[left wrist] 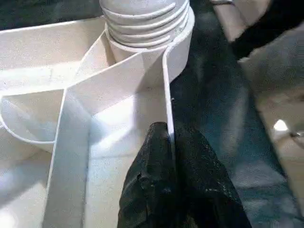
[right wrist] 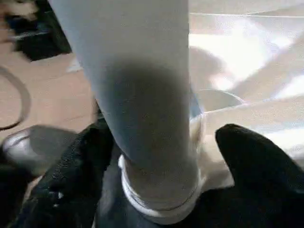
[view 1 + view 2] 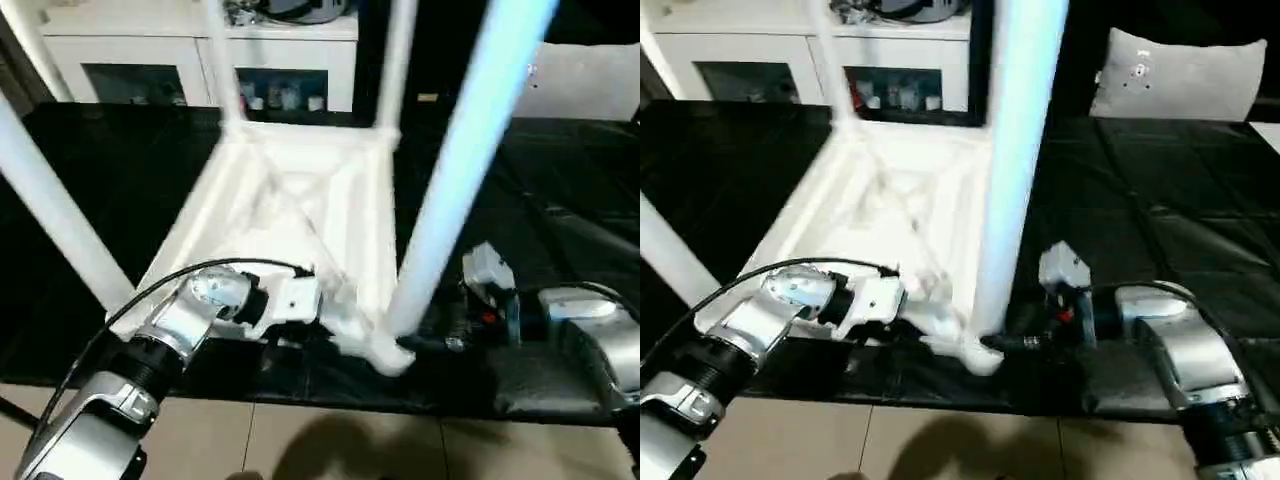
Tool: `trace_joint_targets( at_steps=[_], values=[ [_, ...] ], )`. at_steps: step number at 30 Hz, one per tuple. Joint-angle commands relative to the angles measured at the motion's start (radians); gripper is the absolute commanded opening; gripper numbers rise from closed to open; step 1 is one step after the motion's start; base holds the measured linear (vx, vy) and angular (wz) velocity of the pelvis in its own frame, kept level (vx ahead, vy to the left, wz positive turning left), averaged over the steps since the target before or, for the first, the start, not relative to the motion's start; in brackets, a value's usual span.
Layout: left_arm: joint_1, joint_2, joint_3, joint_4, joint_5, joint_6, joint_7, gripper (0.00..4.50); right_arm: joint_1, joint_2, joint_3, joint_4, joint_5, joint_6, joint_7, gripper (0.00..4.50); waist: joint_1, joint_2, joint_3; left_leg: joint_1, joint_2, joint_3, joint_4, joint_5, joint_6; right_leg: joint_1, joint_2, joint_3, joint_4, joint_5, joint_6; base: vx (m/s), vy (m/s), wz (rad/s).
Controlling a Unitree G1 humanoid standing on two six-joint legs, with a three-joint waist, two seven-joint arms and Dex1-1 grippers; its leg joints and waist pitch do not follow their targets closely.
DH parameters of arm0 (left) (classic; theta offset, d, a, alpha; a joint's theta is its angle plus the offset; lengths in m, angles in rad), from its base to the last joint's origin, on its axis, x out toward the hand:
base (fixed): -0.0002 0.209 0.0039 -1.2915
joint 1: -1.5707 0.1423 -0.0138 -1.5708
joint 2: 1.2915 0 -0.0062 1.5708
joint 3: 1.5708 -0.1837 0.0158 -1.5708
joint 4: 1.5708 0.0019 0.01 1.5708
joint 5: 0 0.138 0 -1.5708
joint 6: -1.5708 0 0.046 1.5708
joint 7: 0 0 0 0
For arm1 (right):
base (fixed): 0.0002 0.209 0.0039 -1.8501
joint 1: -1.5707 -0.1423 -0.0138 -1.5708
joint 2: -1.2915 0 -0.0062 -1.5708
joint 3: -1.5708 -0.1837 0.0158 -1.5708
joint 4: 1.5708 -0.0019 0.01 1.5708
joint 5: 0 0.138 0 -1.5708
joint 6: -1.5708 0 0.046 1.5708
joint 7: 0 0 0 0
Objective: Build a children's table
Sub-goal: Rotate leg to tighten
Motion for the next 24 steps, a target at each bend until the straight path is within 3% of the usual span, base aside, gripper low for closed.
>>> trace_joint_targets(
  at_steps=[1,8,9,14,15,19,24],
  values=[
    [-0.009,-0.004,-0.043,-0.017,0.005,-0.037,-0.063,0.0,-0.014,-0.012,0.018,-0.005,0.009,-0.018,0.041,3.54,-0.002,-0.022,-0.063,-0.005,0.02,0.017,-0.067,-0.15,0.088,0.062,-0.047,0.044,-0.057,-0.3,-0.194,0.0,0.0,0.0],
    [-0.015,-0.006,-0.042,-0.006,0.008,-0.056,-0.09,0.0,-0.026,-0.001,0.056,0.005,0.029,0.017,0.085,3.09,-0.003,-0.022,-0.066,-0.007,0.02,0.015,-0.066,-0.123,0.088,0.063,-0.044,0.044,-0.05,-0.245,-0.208,0.0,0.0,0.0],
    [-0.015,-0.006,-0.042,-0.006,0.008,-0.056,-0.09,0.0,-0.026,-0.001,0.056,0.005,0.029,0.017,0.085,2.75,-0.002,-0.022,-0.066,-0.007,0.02,0.016,-0.065,-0.127,0.088,0.063,-0.044,0.044,-0.051,-0.249,-0.208,0.0,0.0,0.0],
    [-0.02,-0.007,-0.037,0.003,0.005,-0.055,-0.096,0.0,-0.02,-0.004,0.062,-0.004,0.042,0.036,0.102,2.63,-0.002,-0.023,-0.066,-0.008,0.018,0.016,-0.066,-0.123,0.083,0.064,-0.044,0.044,-0.053,-0.267,-0.198,0.0,0.0,0.0],
    [-0.02,-0.007,-0.035,0.003,0.003,-0.053,-0.097,0.0,-0.019,-0.004,0.063,-0.006,0.044,0.04,0.102,2.34,-0.001,-0.021,-0.066,-0.006,0.019,0.016,-0.065,-0.123,0.083,0.063,-0.044,0.044,-0.053,-0.265,-0.2,0.0,0.0,0.0],
    [-0.011,-0.013,-0.011,-0.015,-0.015,0.01,-0.072,0.0,0.002,0.015,0.051,-0.037,0.062,0.075,0.05,2.2,-0.001,-0.014,-0.066,-0.006,0.019,0.015,-0.066,-0.125,0.078,0.063,-0.043,0.044,-0.051,-0.256,-0.203,0.0,0.0,0.0],
    [-0.003,-0.028,0.02,-0.045,-0.006,0.121,0.025,0.0,0.009,0.084,0.011,-0.05,0.032,0.112,-0.13,2.11,-0.01,-0.015,-0.06,-0.004,0.012,0.014,-0.071,-0.176,0.049,0.062,-0.041,0.04,-0.068,-0.372,-0.162,0.0,0.0,0.0]
  ],
)
